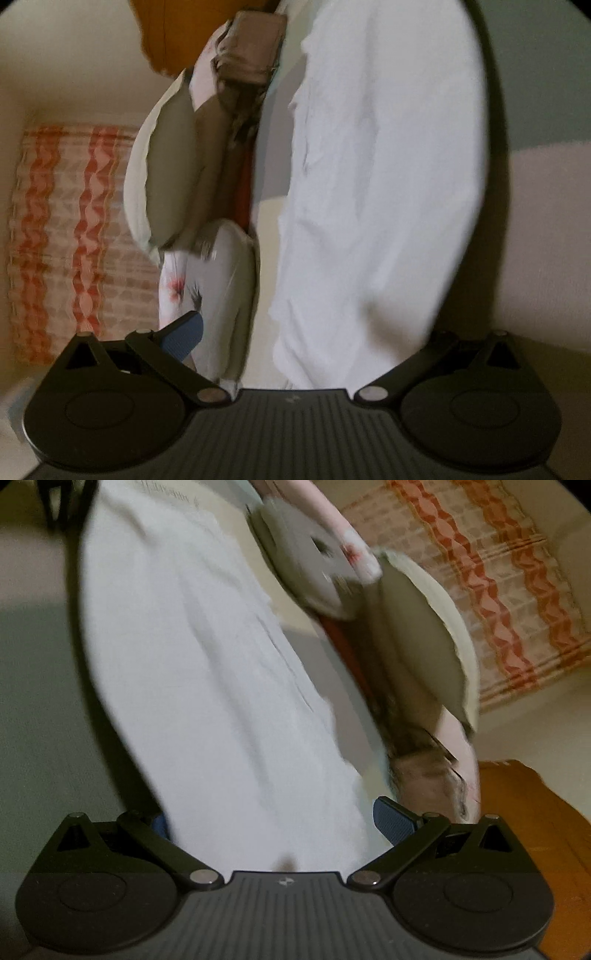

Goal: Fold clothes

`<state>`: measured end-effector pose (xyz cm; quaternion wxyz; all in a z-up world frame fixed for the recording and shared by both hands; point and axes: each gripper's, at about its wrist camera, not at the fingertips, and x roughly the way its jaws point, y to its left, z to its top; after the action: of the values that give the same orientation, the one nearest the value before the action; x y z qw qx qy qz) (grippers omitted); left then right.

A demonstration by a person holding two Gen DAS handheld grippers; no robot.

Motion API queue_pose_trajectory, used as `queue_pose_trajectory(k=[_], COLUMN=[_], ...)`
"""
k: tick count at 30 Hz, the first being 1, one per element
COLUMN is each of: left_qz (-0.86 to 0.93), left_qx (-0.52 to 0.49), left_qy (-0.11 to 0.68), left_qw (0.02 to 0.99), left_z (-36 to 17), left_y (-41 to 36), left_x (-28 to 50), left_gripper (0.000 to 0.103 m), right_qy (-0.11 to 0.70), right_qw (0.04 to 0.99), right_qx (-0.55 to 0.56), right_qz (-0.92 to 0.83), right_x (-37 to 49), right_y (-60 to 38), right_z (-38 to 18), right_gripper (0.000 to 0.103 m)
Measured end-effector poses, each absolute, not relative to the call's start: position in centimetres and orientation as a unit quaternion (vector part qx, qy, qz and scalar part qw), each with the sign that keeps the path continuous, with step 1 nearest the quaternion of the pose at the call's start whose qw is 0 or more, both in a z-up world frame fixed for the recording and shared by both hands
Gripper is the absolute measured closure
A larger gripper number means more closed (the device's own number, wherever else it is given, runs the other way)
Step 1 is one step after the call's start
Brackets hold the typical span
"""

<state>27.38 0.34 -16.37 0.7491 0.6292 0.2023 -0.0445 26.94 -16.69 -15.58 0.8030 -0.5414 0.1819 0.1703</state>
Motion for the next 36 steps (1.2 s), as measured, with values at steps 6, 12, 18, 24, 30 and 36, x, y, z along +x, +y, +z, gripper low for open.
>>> queue_pose_trajectory(k=[6, 12, 18, 24, 30, 36], left_qz=[-0.048, -0.052, -0.044, -0.043, -0.064, -0.069], left_qx=[0.666, 0.664, 0.657, 0.645, 0.630, 0.630], left_qy=[0.185, 0.194, 0.194, 0.204, 0.235, 0.231], left_qw=[0.721, 0.720, 0.727, 0.735, 0.738, 0.738], left_z=[-17.9, -19.8, -19.7, -19.8, -19.3, -18.4], left_y=[-1.8, -2.4, -2.4, -2.4, -2.2, -1.7], left_x=[27.1, 26.5, 26.4, 26.2, 26.8, 25.8], left_gripper=[0.036, 0.084, 0.084, 0.094, 0.102, 0.101], right_qy=[0.148, 0.130, 0.134, 0.142, 0.152, 0.154], right_qw=[0.786, 0.778, 0.777, 0.767, 0.765, 0.778], right_qx=[-0.576, -0.587, -0.585, -0.592, -0.591, -0.574], right_qz=[0.171, 0.182, 0.187, 0.202, 0.206, 0.204], right_x=[25.5, 24.9, 24.6, 23.6, 23.2, 23.0], right_y=[-14.7, -13.9, -13.8, -13.5, -13.1, -13.3], right_z=[-16.8, -17.3, -17.6, -18.8, -19.2, -17.6], right_gripper=[0.017, 0.029, 0.039, 0.083, 0.096, 0.098])
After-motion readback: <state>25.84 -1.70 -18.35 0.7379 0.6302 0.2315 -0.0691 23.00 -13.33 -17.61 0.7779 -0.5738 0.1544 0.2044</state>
